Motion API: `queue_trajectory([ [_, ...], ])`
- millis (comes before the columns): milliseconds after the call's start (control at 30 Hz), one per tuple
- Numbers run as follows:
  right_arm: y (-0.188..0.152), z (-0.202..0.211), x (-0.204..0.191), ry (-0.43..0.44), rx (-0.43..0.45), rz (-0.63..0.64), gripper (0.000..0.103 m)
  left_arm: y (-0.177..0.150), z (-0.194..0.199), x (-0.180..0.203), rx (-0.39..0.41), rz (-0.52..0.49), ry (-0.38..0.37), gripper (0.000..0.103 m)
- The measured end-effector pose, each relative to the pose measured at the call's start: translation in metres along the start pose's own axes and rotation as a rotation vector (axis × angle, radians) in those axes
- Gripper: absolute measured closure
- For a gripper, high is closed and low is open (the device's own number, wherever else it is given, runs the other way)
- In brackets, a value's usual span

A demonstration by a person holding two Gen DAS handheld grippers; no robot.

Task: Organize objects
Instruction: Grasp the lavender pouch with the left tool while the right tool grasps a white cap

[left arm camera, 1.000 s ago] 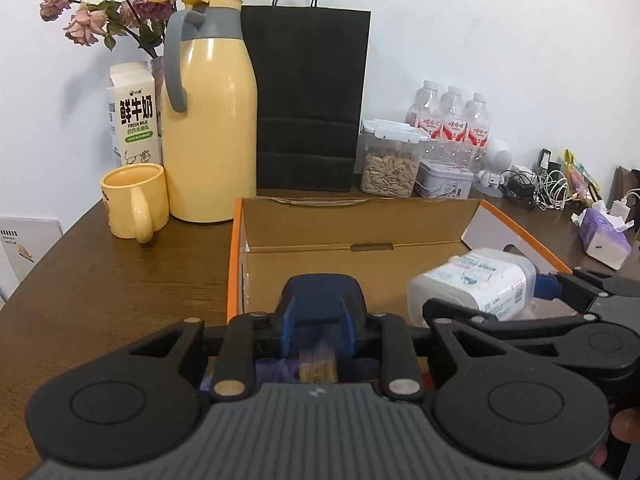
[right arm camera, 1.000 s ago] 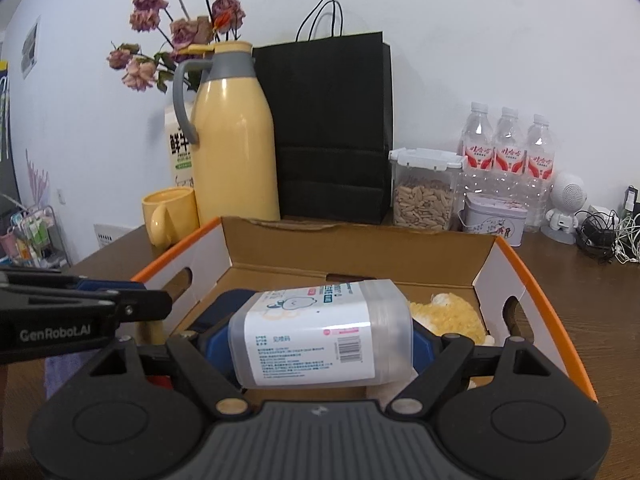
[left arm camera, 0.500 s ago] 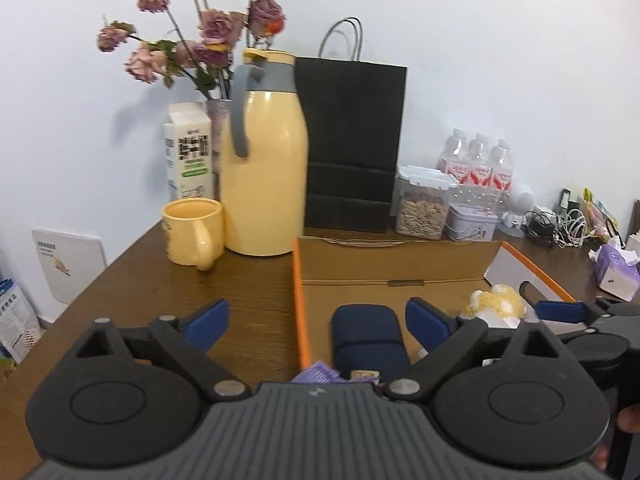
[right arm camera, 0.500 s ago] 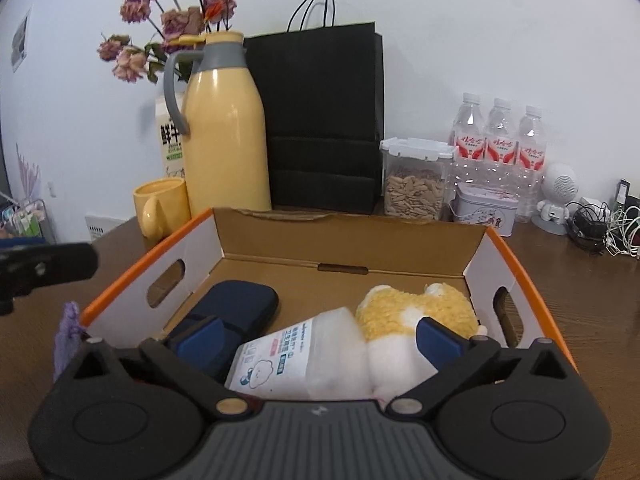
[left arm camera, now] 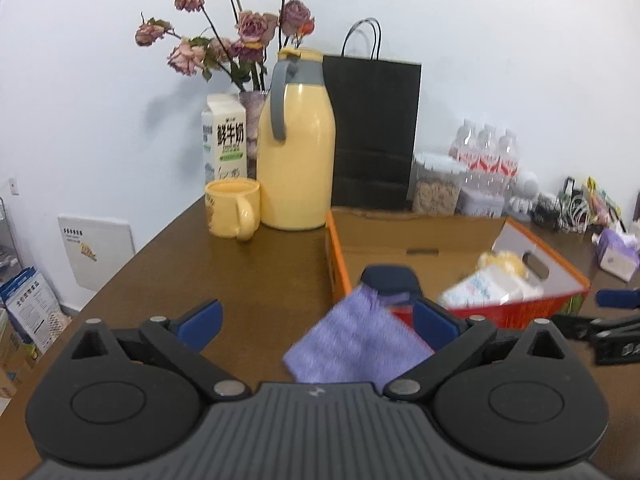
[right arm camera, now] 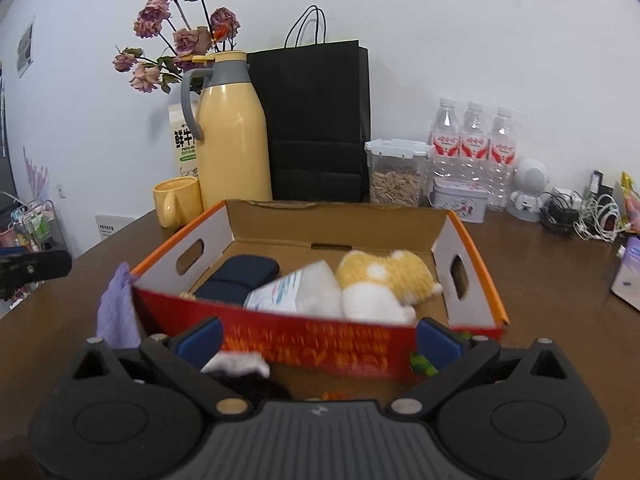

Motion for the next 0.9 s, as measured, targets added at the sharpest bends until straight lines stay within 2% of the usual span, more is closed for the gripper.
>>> queue_trajectory([
  [233,-0.03,0.024,0.013,-0.016,-0.056,-0.015,0.0,-0.031,0.004,-0.008,-0.09,0.003,0.009,0.0],
  [533,-0.065,0.025,0.022,-0.038,-0.139,-0.02,0.002,-0.058,0.011,-0.008,-0.152,0.028,-0.007,0.0],
  [733,-0.075,0.018,0.026,-0.025,-0.172,-0.024,0.023,-0.068,0.01,-0.009,-0.186,0.044,-0.003,0.0],
  [900,-0.075,0.007,0.023,0.002,-0.186,-0.018,0.047,-0.068,0.008,-0.007,-0.192,0.05,-0.006,0.0],
])
Point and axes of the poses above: each gripper's, at about its wrist camera, not at the fingertips, and z roughly against the way its jaws point, x to its right, y to its top, the point moved 1 cm from there along -z, roughly the way its jaws point, and after that the axes turned 5 degrees about -z, right-handed, at the moved point
